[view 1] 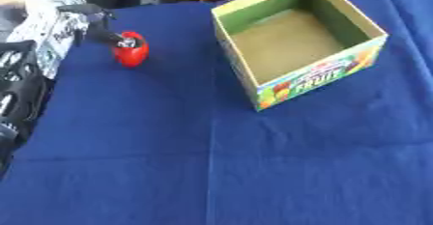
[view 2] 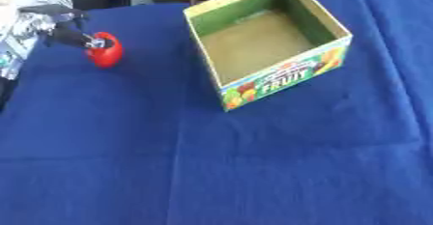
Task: Pick up objects on the table and place them in the box.
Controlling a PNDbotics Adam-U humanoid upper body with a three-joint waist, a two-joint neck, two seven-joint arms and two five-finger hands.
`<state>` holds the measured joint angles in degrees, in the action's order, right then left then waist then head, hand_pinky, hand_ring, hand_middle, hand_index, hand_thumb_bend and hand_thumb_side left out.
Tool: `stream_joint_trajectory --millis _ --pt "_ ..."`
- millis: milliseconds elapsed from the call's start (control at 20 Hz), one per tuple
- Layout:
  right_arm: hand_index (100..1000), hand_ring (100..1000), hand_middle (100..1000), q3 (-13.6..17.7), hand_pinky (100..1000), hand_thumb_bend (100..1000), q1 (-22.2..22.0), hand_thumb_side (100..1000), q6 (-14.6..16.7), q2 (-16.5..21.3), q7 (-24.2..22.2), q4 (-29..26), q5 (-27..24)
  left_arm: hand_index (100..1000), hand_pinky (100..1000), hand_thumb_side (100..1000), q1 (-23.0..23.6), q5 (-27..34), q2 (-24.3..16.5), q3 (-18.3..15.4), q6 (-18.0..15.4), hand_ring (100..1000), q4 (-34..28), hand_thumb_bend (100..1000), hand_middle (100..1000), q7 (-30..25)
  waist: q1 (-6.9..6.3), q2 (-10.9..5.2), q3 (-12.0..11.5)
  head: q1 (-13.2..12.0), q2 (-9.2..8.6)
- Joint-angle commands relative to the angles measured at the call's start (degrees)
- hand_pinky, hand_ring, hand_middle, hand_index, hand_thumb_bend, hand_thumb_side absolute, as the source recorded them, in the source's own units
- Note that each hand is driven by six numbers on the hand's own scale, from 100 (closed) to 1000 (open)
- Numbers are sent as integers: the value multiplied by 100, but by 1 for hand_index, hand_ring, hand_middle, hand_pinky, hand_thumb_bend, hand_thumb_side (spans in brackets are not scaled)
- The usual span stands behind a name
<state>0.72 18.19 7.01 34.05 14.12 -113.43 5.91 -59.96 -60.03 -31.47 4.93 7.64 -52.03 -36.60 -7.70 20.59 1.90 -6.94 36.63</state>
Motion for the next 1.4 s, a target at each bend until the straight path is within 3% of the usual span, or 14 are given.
stream_joint_trajectory --millis 50,650,1400 --pt "720 670 494 66 644 100 74 849 -18 81 14 -116 -4 1000 305 788 -119 47 -150 -98 34 646 -16 558 828 38 16 -87 15 -32 -74" --pt "701 668 486 72 643 100 88 835 -86 67 61 -116 22 967 205 769 -109 422 -95 -134 172 561 62 532 756 469 -25 49 106 -75 -146" --pt "694 668 480 104 642 100 53 821 -128 41 128 -116 10 952 177 763 -123 354 -79 -97 198 526 142 510 732 71 -38 43 94 -97 -124"
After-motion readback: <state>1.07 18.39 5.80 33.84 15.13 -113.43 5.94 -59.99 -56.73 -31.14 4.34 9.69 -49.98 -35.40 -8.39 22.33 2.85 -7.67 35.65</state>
